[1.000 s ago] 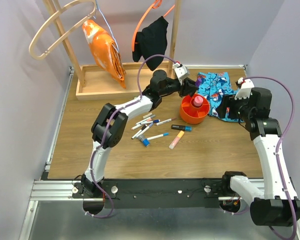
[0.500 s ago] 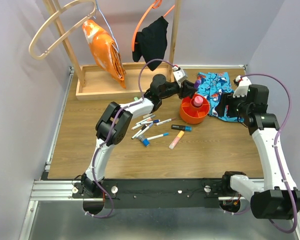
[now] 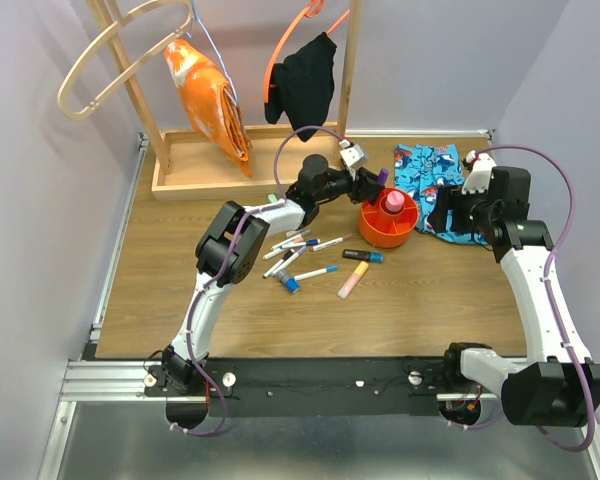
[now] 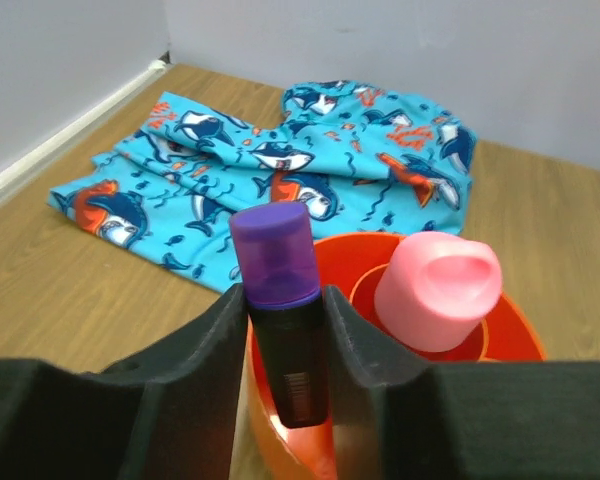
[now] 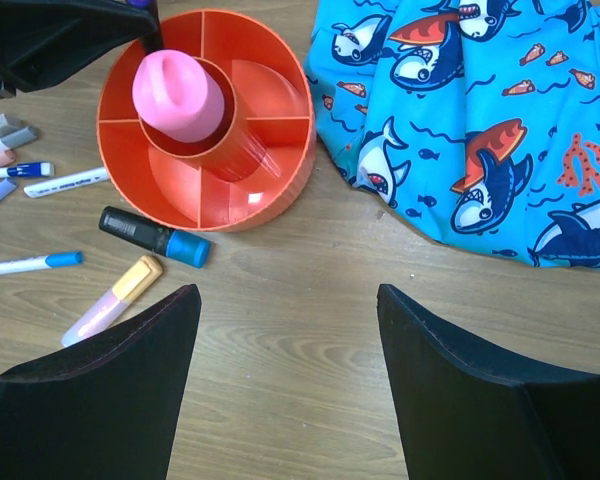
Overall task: Sort the stationery into containers
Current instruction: Place the stationery in the storage box, then pick up the stationery from the center of the board.
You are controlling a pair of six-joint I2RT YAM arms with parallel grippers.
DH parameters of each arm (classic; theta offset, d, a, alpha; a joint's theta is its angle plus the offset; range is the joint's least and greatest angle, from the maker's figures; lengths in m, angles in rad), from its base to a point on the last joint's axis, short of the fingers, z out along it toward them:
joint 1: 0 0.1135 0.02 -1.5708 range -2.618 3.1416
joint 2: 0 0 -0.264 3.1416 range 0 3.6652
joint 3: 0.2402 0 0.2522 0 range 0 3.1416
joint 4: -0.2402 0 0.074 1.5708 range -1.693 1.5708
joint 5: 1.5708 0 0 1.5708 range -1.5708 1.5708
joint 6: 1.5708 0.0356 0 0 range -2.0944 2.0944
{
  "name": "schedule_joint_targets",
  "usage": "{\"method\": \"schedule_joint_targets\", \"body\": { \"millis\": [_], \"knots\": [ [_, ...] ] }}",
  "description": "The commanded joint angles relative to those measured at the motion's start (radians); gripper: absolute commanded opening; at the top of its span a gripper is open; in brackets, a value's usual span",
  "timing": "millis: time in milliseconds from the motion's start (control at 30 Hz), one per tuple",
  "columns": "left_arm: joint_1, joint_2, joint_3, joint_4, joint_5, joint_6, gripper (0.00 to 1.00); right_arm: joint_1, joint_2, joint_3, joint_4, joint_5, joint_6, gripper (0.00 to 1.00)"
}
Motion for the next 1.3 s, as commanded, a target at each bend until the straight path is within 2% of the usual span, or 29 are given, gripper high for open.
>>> {"method": "schedule_joint_targets", "body": {
  "millis": [0,67,167,267,400,500,567,600,633,667,700,733,800,867,1000,1267],
  "knots": [
    [-0.001,-0.013,-0.024,0.040,-0.032,-0.008,0.54,-0.006,0.008,0.038,0.022,-0.005,-0.011,0.79],
    [0.002,-0.024,-0.033,0.038,-0.031,-0.009,0.64,-0.006,0.006,0.038,0.025,-0.005,-0.012,0.79],
    [0.007,-0.056,-0.047,0.030,-0.005,-0.002,0.71,-0.006,0.002,0.038,0.028,-0.005,-0.015,0.79],
    [0.008,-0.119,-0.096,0.015,-0.002,0.018,0.74,-0.006,-0.009,0.036,0.028,-0.013,-0.014,0.79],
    [0.022,-0.311,-0.231,-0.046,-0.043,0.069,0.74,-0.006,-0.035,0.041,0.025,-0.010,-0.020,0.79],
    [0.041,-0.459,-0.345,-0.179,0.015,0.165,0.72,-0.006,-0.072,0.012,0.026,-0.008,-0.028,0.79],
    [0.042,-0.513,-0.362,-0.418,0.117,0.282,0.69,-0.006,-0.093,-0.008,0.025,-0.009,-0.029,0.79],
    [0.042,-0.528,-0.348,-0.531,0.159,0.425,0.68,-0.006,-0.096,-0.010,0.022,-0.013,-0.032,0.79],
    [0.042,-0.542,-0.330,-0.782,0.206,0.512,0.63,-0.006,-0.102,-0.013,0.019,-0.017,-0.043,0.79],
    [0.038,-0.538,-0.287,-0.907,0.251,0.588,0.62,-0.006,-0.107,-0.015,0.019,-0.016,-0.046,0.79],
    [0.031,-0.524,-0.268,-1.012,0.266,0.729,0.61,-0.006,-0.115,-0.021,0.019,-0.013,-0.049,0.79],
    [0.016,-0.513,-0.253,-1.166,0.264,0.776,0.61,-0.006,-0.119,-0.024,0.022,-0.007,-0.052,0.79],
    [0.002,-0.492,-0.239,-1.262,0.232,0.871,0.61,-0.006,-0.122,-0.030,0.019,-0.002,-0.052,0.79],
    [-0.027,-0.491,-0.259,-1.272,0.192,0.940,0.61,-0.006,-0.122,-0.030,0.014,-0.005,-0.052,0.79],
    [-0.080,-0.488,-0.310,-1.175,0.040,0.960,0.59,-0.006,-0.124,-0.027,0.019,-0.011,-0.043,0.79],
    [-0.153,-0.341,-0.189,-1.186,-0.083,0.959,0.55,-0.006,-0.130,-0.053,0.039,-0.031,-0.011,0.79]
  ]
}}
